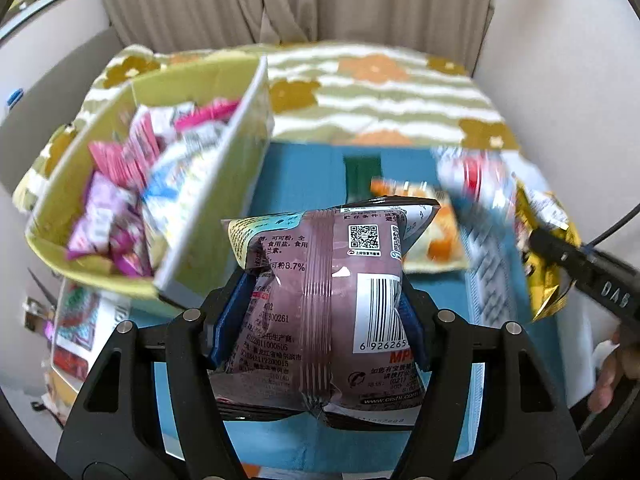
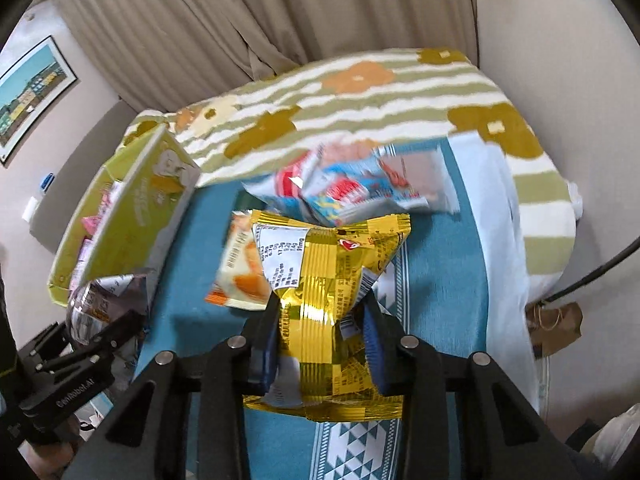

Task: Organize snacks
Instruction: 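Grasp the brown packet with the left tool while the right tool grasps the gold packet, then lower both packets into the cardboard box and open both tools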

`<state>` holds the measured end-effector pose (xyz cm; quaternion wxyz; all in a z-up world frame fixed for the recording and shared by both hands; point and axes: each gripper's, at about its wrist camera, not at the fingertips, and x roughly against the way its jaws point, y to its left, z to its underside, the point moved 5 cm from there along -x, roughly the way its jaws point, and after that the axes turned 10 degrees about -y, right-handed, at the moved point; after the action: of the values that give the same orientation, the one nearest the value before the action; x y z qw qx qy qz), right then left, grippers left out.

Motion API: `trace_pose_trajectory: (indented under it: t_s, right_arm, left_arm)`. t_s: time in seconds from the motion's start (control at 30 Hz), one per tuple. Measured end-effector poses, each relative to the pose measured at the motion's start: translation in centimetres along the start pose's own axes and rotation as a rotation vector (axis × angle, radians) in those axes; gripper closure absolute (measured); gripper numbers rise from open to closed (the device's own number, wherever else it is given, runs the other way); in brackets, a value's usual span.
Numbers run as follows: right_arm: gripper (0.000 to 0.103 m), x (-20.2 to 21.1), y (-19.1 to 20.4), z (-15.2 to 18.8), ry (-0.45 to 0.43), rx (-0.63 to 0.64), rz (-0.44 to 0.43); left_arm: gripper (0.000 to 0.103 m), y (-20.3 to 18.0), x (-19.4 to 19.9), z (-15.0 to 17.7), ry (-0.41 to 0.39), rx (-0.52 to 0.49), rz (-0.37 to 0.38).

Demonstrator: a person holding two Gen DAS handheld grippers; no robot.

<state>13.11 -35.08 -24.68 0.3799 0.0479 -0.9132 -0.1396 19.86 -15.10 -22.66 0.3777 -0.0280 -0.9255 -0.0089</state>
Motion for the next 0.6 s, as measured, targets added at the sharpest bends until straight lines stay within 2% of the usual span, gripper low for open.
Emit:
trace_pose_trajectory:
  t_s: [0.17,0.33,0.6]
  right_arm:
    - [0.071,1.8,3.7,-2.0,-0.053,0.031,-0.032]
    - [0.071,2.5,8.9,-4.2,-0.106,0.057,-0.087]
    - [0.071,-0.6,19.4,-7.0,-0.141,0.088,-0.189]
  left_arm:
    - [0.040,2.8,2.0,-3.9,-0.080,0.014,0.015]
    - [0.040,8.0,2.8,-7.9,-0.136,0.016,0.006]
    - [0.040,17.7,0.7,-11.3,-0.134,0.037,-0.025]
